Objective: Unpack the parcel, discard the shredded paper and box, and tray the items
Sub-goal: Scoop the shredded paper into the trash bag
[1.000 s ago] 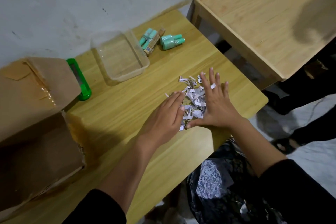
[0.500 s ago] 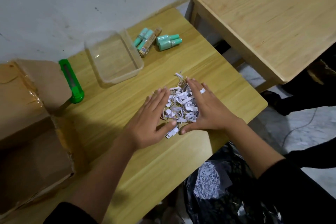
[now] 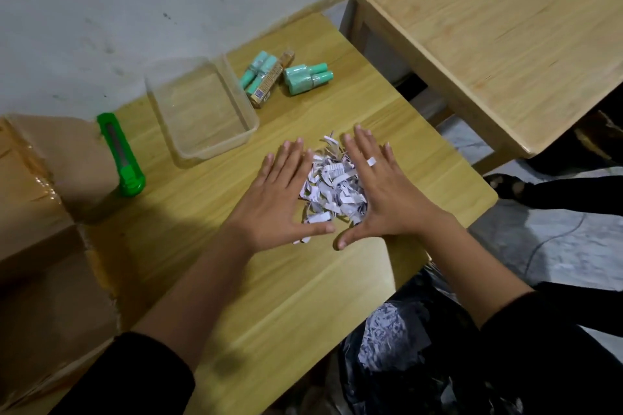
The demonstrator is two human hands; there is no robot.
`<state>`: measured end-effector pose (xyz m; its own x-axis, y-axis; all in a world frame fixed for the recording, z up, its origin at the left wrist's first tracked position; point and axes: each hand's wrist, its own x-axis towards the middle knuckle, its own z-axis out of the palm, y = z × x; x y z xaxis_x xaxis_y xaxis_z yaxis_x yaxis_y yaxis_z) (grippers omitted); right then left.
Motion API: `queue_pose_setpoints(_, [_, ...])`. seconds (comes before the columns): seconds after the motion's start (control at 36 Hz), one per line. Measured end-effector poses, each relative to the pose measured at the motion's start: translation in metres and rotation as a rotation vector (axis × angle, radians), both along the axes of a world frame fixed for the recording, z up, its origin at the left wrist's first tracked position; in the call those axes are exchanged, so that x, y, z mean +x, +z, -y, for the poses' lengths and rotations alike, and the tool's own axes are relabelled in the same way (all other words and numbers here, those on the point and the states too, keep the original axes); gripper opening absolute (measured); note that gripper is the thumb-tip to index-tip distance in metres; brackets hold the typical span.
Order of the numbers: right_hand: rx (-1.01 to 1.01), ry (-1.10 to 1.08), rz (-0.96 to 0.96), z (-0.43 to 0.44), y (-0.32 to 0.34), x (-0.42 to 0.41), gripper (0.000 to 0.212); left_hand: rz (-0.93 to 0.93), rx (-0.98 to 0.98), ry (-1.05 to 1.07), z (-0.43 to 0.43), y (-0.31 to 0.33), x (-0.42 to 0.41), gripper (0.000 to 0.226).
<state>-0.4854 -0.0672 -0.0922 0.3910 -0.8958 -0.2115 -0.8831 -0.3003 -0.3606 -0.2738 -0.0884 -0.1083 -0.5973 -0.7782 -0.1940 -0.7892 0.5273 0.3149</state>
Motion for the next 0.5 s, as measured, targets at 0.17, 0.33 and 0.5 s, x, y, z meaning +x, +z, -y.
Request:
queue_pose_setpoints(0.17, [0.021,0.12,-0.041,0.027,-0.004,0.004,0.149,-0.061,0.013,-0.012,0.017,-0.002,0.001,0.099])
queue_pose_setpoints(0.33, [0.027,0.144,0.003,0.042,-0.008,0.005,0.144,-0.11,-0.012,-0.003,0.016,-0.009,0.005,0.082])
queue_pose_setpoints(0.5, [-0.009,0.087,0.102,0.038,-0.012,0.004,0.12,-0.182,-0.048,0.066,0.006,-0.016,0.004,0.074])
